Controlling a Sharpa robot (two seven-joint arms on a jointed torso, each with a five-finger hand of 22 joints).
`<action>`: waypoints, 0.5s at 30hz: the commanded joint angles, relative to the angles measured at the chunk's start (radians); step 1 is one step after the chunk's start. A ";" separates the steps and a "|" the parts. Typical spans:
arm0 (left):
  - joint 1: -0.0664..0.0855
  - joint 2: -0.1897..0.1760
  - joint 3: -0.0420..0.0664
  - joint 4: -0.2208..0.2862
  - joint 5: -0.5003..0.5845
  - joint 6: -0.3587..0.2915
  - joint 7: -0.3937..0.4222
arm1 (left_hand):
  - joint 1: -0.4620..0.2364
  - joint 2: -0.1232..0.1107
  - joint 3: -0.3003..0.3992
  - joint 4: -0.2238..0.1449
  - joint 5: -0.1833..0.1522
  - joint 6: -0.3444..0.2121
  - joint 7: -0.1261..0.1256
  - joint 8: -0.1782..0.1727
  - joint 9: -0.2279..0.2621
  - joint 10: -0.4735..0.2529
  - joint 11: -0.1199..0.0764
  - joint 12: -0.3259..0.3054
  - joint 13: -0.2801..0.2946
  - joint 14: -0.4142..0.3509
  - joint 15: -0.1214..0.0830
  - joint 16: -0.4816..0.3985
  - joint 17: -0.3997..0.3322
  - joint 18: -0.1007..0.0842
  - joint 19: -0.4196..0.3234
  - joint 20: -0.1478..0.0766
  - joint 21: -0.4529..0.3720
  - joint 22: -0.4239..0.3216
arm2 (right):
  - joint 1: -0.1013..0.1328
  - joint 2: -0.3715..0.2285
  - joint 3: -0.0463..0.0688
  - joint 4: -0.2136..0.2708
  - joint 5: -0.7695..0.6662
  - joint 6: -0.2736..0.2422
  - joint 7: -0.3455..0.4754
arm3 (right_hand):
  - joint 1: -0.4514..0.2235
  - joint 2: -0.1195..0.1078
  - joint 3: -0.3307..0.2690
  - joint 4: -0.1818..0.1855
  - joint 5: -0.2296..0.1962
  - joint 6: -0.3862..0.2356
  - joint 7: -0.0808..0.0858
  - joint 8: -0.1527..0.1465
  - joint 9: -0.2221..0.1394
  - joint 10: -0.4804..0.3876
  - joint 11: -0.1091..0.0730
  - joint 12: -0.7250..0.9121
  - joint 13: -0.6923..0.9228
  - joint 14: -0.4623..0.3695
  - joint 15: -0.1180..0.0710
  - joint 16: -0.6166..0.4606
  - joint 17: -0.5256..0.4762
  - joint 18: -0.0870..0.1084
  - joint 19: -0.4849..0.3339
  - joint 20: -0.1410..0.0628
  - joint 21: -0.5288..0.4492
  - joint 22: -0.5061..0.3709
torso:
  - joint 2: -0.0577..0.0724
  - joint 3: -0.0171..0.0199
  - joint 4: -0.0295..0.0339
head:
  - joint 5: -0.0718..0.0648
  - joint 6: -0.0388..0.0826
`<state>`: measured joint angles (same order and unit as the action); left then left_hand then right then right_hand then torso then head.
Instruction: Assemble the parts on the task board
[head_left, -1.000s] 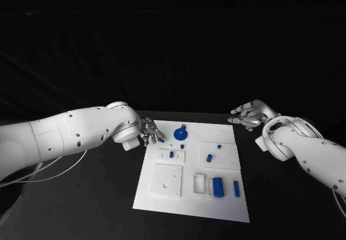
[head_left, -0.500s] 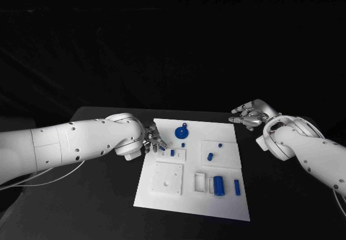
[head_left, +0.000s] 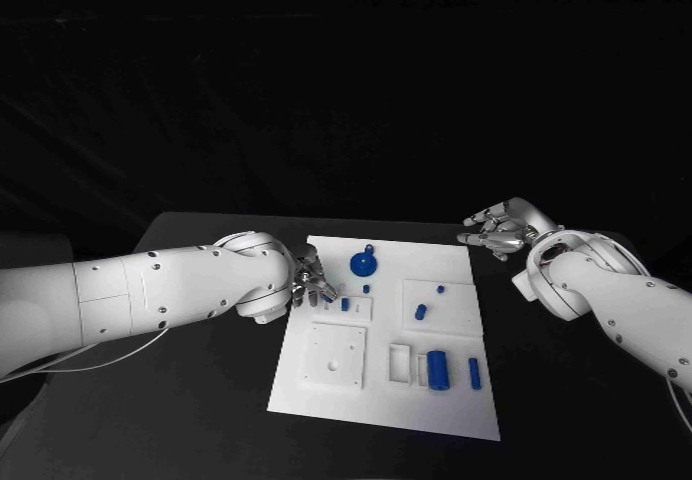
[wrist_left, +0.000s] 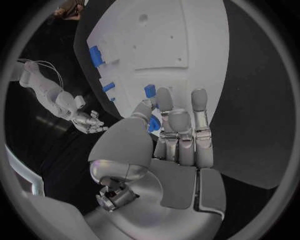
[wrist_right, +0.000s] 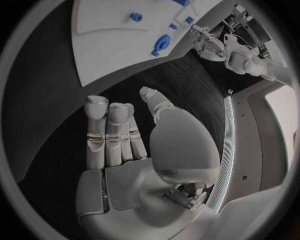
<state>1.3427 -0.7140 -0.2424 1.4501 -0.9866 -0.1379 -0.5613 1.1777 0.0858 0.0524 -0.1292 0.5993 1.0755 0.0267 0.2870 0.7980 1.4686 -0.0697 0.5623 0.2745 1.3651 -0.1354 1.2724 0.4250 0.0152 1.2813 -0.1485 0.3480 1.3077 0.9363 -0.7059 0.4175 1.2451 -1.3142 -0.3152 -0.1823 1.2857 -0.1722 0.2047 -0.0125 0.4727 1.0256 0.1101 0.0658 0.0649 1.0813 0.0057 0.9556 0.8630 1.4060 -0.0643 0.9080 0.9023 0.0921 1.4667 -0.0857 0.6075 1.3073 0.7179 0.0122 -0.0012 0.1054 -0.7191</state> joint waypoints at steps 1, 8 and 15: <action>-0.004 0.004 0.000 -0.001 -0.026 -0.013 -0.001 | 0.003 0.008 0.038 -0.034 0.006 0.049 -0.042 0.006 0.035 0.046 -0.006 0.003 -0.002 0.006 0.000 -0.003 0.001 -0.008 0.010 0.000 0.005 0.017 | -0.001 0.000 0.000 0.001 -0.003 0.012 0.004 | -0.011 0.001 0.006 -0.001 0.006 -0.003 0.002 -0.004 -0.002 -0.002 -0.001 0.002 -0.001 -0.002 -0.003 -0.003 -0.001 0.015 0.043 0.000 -0.006 0.069 | -0.001 0.0005 0.0005 | -0.001 0.000; -0.014 0.008 0.000 -0.009 -0.038 -0.007 -0.010 | 0.003 0.009 0.040 -0.034 0.006 0.051 -0.042 0.005 0.038 0.046 -0.006 0.004 -0.004 0.007 0.000 -0.007 0.004 -0.008 0.011 -0.001 0.004 0.017 | -0.001 -0.001 0.000 0.001 -0.003 0.012 0.004 | -0.011 0.001 0.006 -0.001 0.006 -0.003 0.002 -0.004 -0.002 -0.002 -0.001 0.002 -0.001 -0.002 -0.003 -0.003 -0.001 0.015 0.043 0.000 -0.006 0.069 | 0.000 -0.0001 -0.0001 | -0.002 -0.002; -0.019 0.011 0.000 -0.011 -0.039 0.001 -0.014 | 0.002 0.008 0.040 -0.035 0.007 0.052 -0.042 0.005 0.039 0.046 -0.004 0.004 -0.004 0.007 0.000 -0.008 0.005 -0.008 0.010 -0.001 0.004 0.017 | -0.001 -0.001 0.000 0.002 -0.003 0.013 0.005 | -0.011 0.001 0.006 -0.001 0.006 -0.003 0.002 -0.004 -0.002 -0.002 -0.001 0.002 -0.001 -0.002 -0.003 -0.003 -0.001 0.015 0.043 0.000 -0.006 0.069 | -0.001 -0.0006 0.0003 | -0.003 -0.003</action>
<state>1.3246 -0.7057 -0.2426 1.4390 -1.0146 -0.1402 -0.5698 1.1779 0.0860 0.0537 -0.1306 0.6032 1.0755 0.0267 0.2896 0.8115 1.4685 -0.0697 0.5623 0.2713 1.3651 -0.1353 1.2664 0.4285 0.0152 1.2849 -0.1520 0.3480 1.3074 0.9360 -0.7072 0.4175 1.2455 -1.3142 -0.3148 -0.1823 1.2857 -0.1722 0.2047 -0.0125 0.4727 1.0256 0.1101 0.0658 0.0649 1.0812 0.0057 0.9556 0.8630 1.4060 -0.0644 0.9080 0.9023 0.0922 1.4667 -0.0857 0.6075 1.3073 0.7175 0.0122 -0.0011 0.1033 -0.7215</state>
